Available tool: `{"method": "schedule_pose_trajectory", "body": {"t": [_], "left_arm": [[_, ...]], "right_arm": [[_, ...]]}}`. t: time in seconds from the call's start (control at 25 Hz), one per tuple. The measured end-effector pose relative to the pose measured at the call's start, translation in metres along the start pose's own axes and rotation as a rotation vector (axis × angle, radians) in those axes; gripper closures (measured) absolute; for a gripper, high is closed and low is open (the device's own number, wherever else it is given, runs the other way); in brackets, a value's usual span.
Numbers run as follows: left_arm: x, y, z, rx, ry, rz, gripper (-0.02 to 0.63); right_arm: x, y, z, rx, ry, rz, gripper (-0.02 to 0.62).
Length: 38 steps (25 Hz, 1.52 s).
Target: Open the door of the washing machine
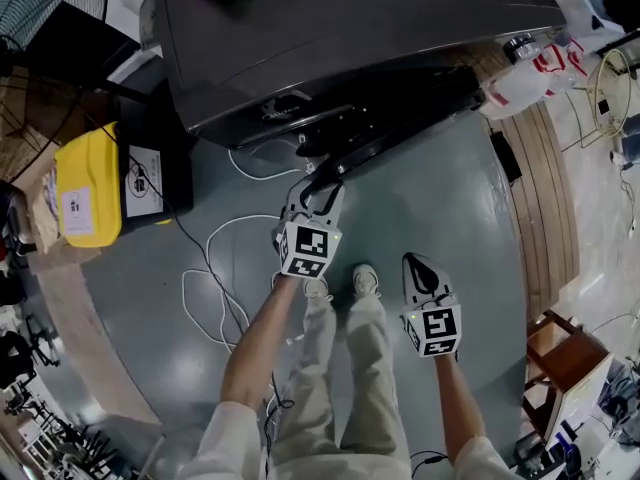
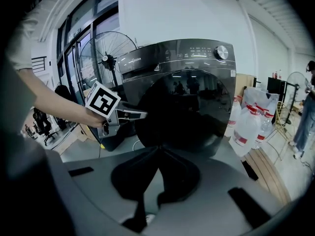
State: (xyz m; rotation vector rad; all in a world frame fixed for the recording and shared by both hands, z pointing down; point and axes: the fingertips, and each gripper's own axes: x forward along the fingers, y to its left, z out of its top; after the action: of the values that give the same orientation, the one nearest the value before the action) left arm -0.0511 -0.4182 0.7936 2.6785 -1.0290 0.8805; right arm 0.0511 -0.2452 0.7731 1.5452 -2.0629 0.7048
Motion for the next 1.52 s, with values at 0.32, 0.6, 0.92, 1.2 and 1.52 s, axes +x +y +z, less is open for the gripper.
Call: {"method": "schedule_pose_trajectory", "body": {"t": [0.32, 0.6, 0.92, 1.2, 1.52], "left_arm": [[-0.01, -0.012, -0.004, 0.017, 0.02, -0.048, 0.474], [-0.017, -0.027, -0.007, 0.052, 0.025, -0.119, 0.477], [-0.025, -0.049, -0.01, 0.049, 0.012, -0.165, 0.479], [-0.034, -0.074, -0.014, 0.041, 0.003, -0.162, 0.479], [-0.044, -0.122, -0.016, 0.052, 0.026, -0.184, 0.482]], "right_arm": [[-0.014, 0.003, -0.002, 0.053, -0.017, -0.097, 0.597], [-0.026, 0.01, -0.007, 0.108, -0.03, -0.172, 0.597], [-0.05, 0.005, -0.022, 0.152, -0.02, -0.242, 0.597], [-0.074, -0.013, -0.043, 0.175, -0.024, -0.289, 0.597], [-0.11, -0.028, -0.064, 0.187, -0.038, -0.313, 0.597]]}}
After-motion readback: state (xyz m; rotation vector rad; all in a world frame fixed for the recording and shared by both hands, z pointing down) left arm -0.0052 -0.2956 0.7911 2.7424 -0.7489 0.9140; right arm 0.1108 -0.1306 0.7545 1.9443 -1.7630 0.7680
